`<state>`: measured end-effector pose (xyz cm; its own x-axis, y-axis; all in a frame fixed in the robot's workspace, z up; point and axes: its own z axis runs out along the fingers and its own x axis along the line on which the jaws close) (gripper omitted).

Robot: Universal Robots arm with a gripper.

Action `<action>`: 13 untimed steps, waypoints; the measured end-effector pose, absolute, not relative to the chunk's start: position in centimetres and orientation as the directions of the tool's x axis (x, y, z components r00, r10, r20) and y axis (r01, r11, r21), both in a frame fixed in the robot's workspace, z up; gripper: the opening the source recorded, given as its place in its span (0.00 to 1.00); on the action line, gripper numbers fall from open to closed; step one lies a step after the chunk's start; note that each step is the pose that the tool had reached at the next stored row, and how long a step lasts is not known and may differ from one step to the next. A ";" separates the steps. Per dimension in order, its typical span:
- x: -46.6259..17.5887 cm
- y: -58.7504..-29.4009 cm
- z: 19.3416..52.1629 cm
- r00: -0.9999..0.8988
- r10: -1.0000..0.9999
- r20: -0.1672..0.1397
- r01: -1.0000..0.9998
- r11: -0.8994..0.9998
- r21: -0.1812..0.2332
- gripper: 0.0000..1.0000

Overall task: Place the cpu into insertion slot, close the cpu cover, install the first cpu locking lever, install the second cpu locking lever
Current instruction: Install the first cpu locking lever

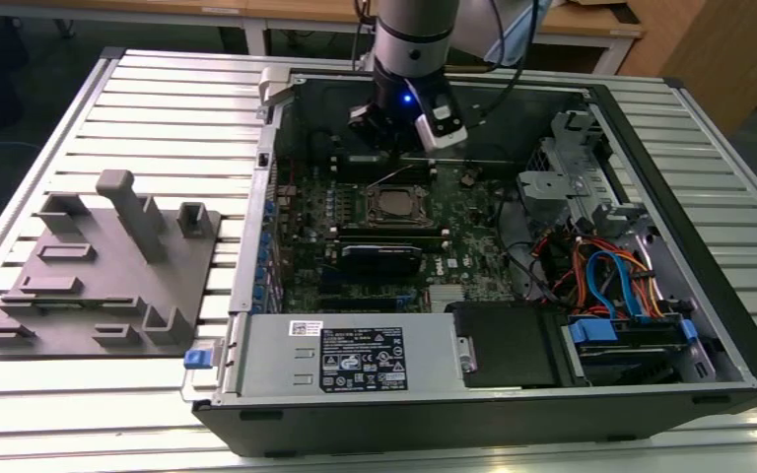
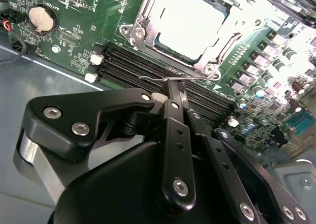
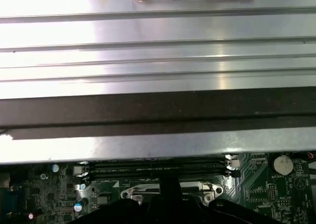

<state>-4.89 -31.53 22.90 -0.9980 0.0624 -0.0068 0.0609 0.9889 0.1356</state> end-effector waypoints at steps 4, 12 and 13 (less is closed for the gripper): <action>-4.7 -31.3 22.7 -0.998 0.061 -0.007 0.060 0.989 0.136 0.10; -3.9 -31.2 22.3 -0.998 0.061 -0.006 0.060 0.989 0.135 0.10; -3.9 -31.2 22.2 -0.998 0.061 -0.006 0.060 0.989 0.135 0.10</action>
